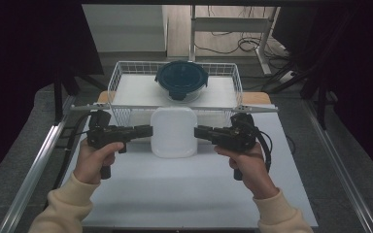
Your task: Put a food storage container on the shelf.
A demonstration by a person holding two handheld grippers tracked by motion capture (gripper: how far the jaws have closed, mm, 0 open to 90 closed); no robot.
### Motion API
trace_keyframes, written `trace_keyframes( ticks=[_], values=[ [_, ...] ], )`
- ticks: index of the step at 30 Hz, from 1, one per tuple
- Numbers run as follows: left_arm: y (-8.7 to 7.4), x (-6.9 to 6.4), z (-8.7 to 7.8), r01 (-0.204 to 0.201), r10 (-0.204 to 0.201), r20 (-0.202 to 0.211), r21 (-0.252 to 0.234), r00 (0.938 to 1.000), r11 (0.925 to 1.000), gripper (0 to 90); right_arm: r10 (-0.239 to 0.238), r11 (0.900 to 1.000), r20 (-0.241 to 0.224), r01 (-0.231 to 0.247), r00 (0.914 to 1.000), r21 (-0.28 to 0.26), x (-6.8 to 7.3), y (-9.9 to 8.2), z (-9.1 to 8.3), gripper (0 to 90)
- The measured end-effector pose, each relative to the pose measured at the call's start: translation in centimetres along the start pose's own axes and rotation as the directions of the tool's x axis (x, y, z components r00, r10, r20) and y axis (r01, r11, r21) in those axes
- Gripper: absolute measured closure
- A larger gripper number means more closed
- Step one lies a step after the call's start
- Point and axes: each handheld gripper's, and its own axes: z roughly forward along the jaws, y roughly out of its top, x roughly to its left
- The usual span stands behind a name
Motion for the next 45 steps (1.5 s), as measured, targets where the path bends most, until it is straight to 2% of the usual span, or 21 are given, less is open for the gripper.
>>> trace_keyframes(
  ticks=[5,25,32,37,45],
  values=[
    [1.2,-0.6,-0.1,-0.022,0.022,-0.007,-0.007,0.9997,0.9997,81.2,-0.018,0.9998,0.012,0.018,0.9998,-0.009,0.4,1.2,-0.4,79.1],
    [6.2,-1.6,-0.4,-0.070,0.070,-0.023,-0.020,0.9973,0.9973,81.0,-0.060,0.9977,0.042,0.061,0.9973,-0.030,1.2,6.1,-1.4,79.1],
    [7.8,-1.7,-0.4,-0.072,0.072,-0.013,-0.028,0.9973,0.9970,81.0,-0.072,0.9969,0.047,0.073,0.9963,-0.028,1.3,7.9,-1.8,79.2],
    [9.1,-1.8,-0.3,-0.078,0.077,-0.022,-0.029,0.9968,0.9966,81.0,-0.071,0.9969,0.054,0.072,0.9960,-0.032,1.2,9.1,-1.9,79.2],
    [11.5,-1.2,0.1,-0.069,0.069,-0.007,-0.014,0.9976,0.9975,80.9,-0.064,0.9969,0.052,0.066,0.9966,-0.042,0.7,11.1,-1.9,79.1]
  ],
)
